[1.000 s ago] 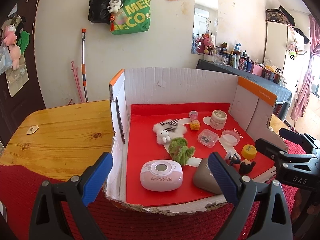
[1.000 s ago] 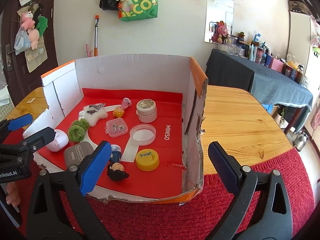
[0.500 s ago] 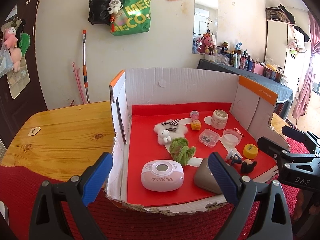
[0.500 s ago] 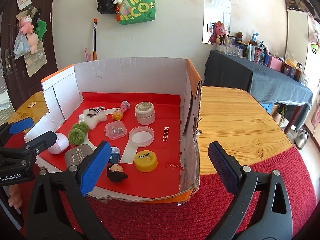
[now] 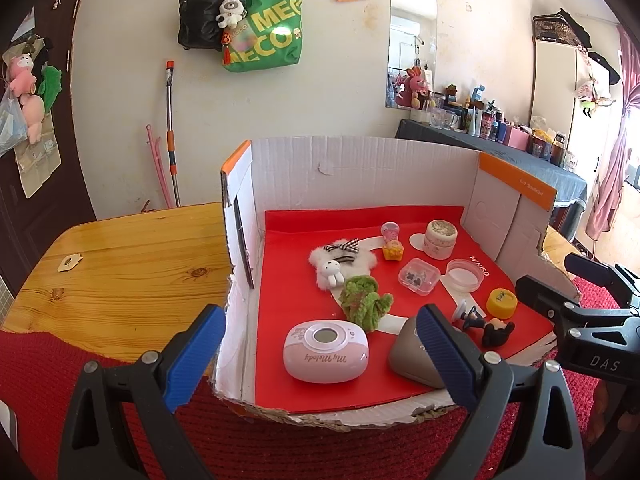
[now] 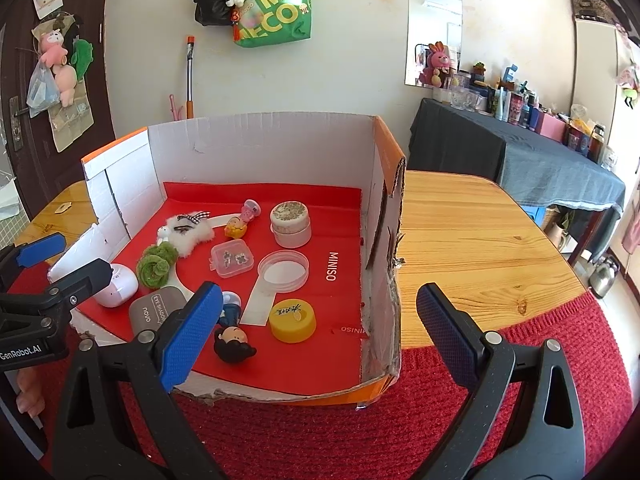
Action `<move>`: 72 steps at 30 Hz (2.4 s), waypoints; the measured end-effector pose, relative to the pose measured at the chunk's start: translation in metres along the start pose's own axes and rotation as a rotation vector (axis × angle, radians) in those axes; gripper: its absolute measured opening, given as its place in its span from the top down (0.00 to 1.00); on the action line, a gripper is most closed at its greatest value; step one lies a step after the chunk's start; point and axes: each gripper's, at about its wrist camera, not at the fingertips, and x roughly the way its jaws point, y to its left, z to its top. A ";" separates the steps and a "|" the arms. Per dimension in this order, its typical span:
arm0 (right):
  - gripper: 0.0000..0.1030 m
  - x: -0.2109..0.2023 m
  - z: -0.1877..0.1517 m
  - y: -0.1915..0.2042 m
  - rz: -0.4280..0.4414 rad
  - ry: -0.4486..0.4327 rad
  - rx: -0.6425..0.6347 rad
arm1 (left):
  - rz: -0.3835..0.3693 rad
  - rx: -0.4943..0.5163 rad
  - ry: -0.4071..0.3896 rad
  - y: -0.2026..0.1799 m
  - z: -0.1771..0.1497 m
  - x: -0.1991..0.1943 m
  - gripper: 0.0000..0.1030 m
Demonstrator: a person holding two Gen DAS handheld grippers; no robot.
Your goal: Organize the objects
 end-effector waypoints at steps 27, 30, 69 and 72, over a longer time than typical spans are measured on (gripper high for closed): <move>0.04 0.000 -0.002 -0.002 0.007 -0.013 0.011 | 0.004 0.005 -0.020 0.001 0.003 -0.003 0.05; 0.04 0.000 -0.002 -0.004 0.011 -0.009 0.018 | 0.008 0.010 -0.028 0.001 0.003 -0.006 0.05; 0.04 -0.029 -0.065 0.010 -0.018 0.281 0.021 | 0.025 -0.090 0.312 -0.012 -0.072 -0.033 0.00; 0.02 -0.026 -0.069 0.008 -0.038 0.298 0.023 | 0.061 -0.068 0.306 -0.015 -0.073 -0.032 0.00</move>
